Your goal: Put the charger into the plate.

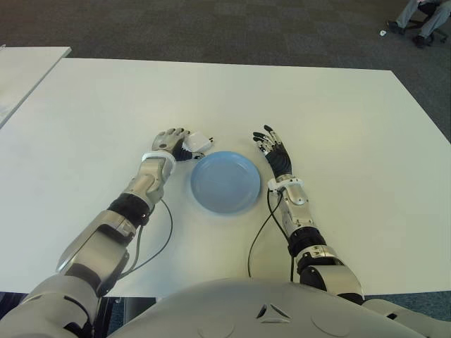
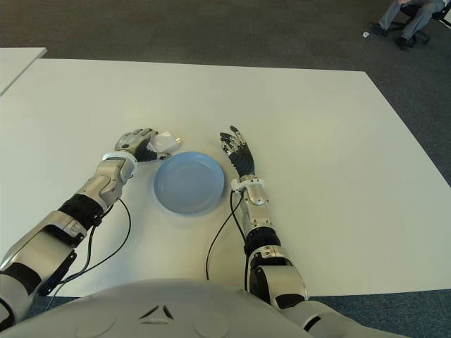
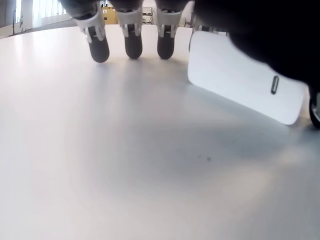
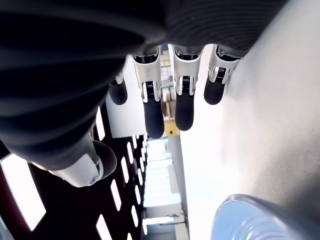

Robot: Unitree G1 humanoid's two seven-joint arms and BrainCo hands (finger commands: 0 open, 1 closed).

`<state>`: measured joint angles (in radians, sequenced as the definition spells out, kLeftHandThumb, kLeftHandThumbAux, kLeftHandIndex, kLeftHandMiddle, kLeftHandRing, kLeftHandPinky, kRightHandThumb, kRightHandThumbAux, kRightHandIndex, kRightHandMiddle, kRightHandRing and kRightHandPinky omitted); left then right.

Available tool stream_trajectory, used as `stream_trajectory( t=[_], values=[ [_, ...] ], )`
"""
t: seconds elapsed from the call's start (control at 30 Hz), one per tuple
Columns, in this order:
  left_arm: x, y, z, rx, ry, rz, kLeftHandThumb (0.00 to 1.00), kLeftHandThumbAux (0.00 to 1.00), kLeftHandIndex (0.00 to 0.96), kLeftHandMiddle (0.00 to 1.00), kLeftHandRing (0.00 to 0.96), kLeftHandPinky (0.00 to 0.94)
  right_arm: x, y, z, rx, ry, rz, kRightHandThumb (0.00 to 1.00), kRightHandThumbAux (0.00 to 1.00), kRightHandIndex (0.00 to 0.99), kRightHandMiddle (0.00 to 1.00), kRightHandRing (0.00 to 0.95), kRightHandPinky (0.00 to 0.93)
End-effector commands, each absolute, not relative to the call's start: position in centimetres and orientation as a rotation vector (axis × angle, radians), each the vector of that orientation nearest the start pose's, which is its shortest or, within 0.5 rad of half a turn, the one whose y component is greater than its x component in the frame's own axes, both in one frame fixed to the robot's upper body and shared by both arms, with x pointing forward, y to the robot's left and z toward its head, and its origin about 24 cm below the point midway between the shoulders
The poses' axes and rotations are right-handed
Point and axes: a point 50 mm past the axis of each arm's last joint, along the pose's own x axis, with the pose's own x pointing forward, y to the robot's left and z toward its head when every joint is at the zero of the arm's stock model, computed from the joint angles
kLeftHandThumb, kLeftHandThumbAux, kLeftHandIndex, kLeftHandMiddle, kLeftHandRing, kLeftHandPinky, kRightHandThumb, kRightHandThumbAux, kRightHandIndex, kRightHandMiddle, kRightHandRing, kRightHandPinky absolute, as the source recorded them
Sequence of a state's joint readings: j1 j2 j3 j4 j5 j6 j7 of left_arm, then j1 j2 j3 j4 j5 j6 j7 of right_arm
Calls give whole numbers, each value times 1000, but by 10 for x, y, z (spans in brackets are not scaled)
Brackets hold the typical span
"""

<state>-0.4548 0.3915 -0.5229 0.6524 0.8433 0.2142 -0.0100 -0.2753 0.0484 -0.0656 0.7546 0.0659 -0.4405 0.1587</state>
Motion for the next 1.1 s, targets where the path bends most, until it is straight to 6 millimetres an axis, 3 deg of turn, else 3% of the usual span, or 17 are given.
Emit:
stream_trajectory(
  t=[0.03, 0.77, 0.9, 1.0, 1.1],
  values=[
    [310, 174, -19, 1518, 341, -365, 133, 291, 0, 0, 0, 22, 276, -126, -26, 131, 92, 138, 0, 639, 49, 245, 184, 36],
    [314, 175, -27, 1551, 346, -379, 96, 296, 0, 0, 1, 67, 275, -127, -26, 135, 93, 136, 0, 653, 44, 239, 183, 39],
    [313, 176, -28, 1552, 347, -363, 86, 291, 0, 76, 82, 142, 275, -126, -27, 136, 95, 136, 0, 649, 44, 239, 183, 36],
    [313, 177, -29, 1548, 349, -327, 161, 366, 50, 213, 220, 262, 275, -126, -27, 137, 95, 134, 0, 648, 47, 243, 186, 38],
    [313, 178, -30, 1544, 360, -287, 275, 441, 193, 438, 445, 451, 275, -126, -27, 139, 95, 133, 0, 647, 48, 245, 188, 41]
  ],
)
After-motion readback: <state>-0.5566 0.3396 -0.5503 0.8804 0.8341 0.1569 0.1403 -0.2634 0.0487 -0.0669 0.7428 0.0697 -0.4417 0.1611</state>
